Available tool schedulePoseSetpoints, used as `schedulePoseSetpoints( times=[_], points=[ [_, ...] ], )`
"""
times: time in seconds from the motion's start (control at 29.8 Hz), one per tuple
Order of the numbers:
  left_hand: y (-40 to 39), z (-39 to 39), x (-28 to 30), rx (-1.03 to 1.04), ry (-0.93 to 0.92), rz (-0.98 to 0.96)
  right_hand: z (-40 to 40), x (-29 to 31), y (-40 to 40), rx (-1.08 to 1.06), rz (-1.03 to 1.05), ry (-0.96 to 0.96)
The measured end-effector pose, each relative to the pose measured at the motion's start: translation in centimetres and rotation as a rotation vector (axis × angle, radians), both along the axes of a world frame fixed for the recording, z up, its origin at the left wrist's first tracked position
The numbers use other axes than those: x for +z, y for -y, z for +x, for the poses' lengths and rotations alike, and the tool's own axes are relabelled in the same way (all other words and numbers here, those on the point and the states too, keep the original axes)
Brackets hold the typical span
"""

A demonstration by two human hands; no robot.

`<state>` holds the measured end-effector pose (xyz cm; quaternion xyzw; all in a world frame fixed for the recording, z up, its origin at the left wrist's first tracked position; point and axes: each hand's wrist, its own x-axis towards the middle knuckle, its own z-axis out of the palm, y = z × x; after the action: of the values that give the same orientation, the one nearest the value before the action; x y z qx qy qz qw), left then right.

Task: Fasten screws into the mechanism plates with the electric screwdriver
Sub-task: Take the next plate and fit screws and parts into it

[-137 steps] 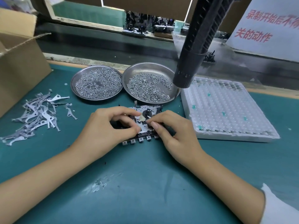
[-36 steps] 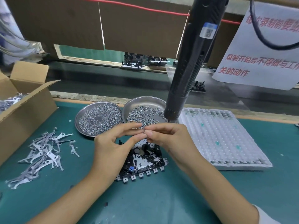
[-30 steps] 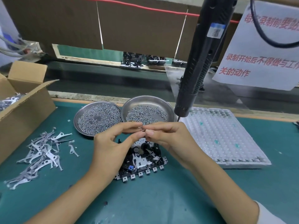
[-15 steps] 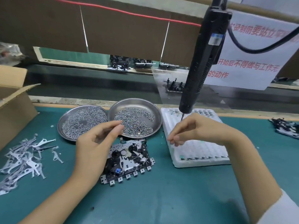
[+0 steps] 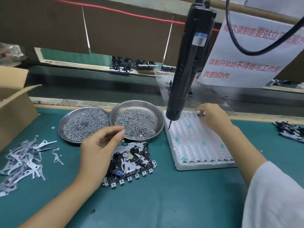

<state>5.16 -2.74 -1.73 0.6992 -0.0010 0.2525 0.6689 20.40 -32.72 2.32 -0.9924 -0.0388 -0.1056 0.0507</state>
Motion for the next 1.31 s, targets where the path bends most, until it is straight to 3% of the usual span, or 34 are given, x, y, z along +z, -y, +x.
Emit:
schedulePoseSetpoints(
  times=[0.17,0.44,0.67,1.31],
  points=[
    [0.3,-0.1,-0.3,-0.009,-0.007,0.013,0.2,-0.3,-0.4,0.037,-0.137,0.065],
    [0.5,0.2,0.6,-0.017,0.037,0.088,-0.1,-0.3,-0.5,0.027,-0.152,0.211],
    [0.4,-0.4,-0.5,-0.020,0.049,0.124,-0.2,-1.4,-0.8,0.089,-0.256,0.206],
    [-0.1,-0.6,-1.1,-0.037,0.055,0.113,-0.4,-1.0,-1.0,0.219,-0.269,0.196]
  ],
)
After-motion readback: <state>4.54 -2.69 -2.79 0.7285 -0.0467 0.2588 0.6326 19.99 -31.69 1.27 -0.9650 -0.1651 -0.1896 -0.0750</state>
